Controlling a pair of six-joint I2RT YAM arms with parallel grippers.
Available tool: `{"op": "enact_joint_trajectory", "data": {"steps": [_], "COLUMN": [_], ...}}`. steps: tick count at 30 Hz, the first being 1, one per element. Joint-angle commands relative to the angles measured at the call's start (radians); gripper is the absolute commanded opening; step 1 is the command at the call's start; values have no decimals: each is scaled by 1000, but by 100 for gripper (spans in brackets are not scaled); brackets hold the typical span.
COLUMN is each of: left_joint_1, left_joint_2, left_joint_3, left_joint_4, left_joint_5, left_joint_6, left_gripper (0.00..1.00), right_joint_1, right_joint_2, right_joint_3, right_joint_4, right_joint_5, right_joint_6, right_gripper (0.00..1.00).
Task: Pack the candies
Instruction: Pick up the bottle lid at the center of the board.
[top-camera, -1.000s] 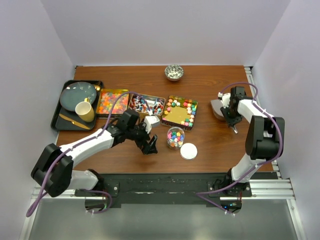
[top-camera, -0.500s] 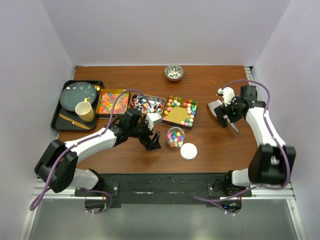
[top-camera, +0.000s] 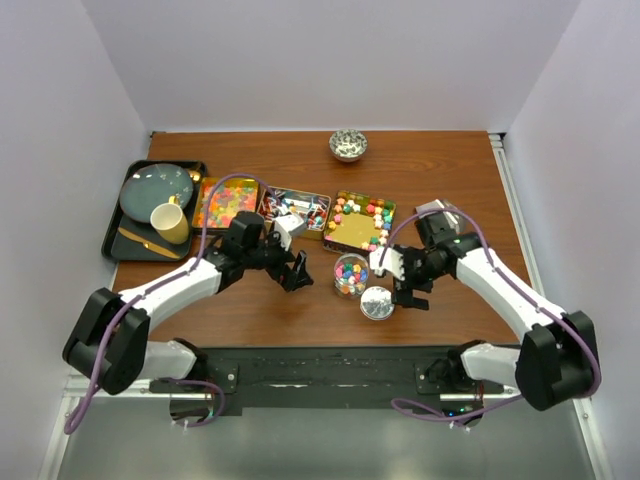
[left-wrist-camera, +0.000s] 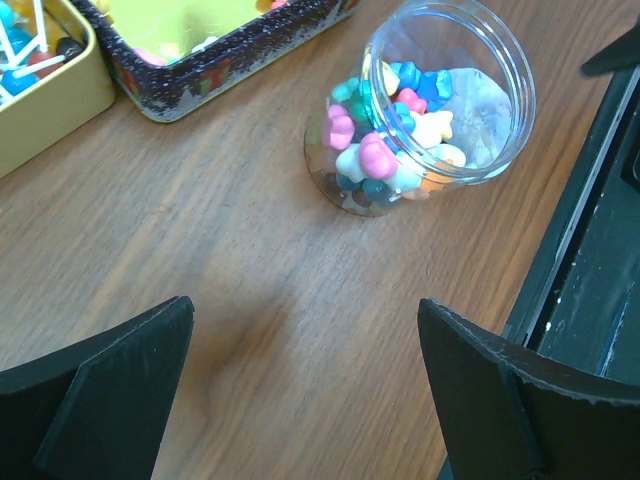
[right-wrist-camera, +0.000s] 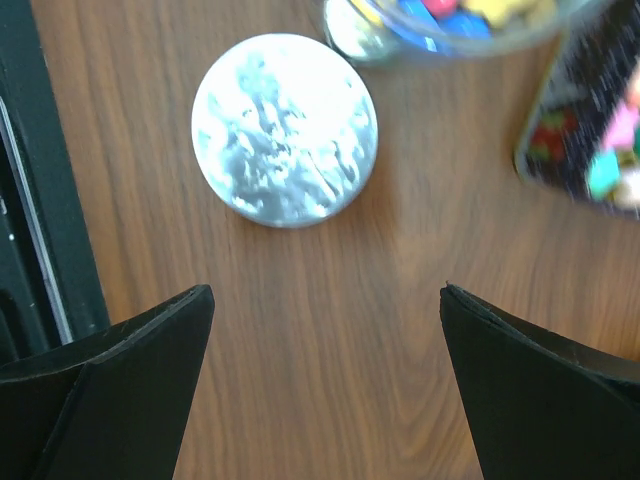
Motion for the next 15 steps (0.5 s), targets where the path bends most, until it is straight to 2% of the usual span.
{"op": "enact_joint_trajectory", "data": {"steps": [1,7,15], "left_joint_1": [39,71,102], "left_joint_2": [-56,-77,-85], "left_joint_3": [-29,-46,-48], "left_joint_4": [61,55,60], "left_joint_5": [48,65,71], "left_joint_6": [-25,-13,-5], "left_gripper": [98,96,96], "right_joint_1": [71,206,226], "right_joint_2": [52,144,257], "right_joint_3": [6,8,43], "right_joint_4": [79,129,136], "right_joint_5": [-27,-1,30], "right_joint_6": [-79,-128,-171], "right_gripper": [99,99,99]}}
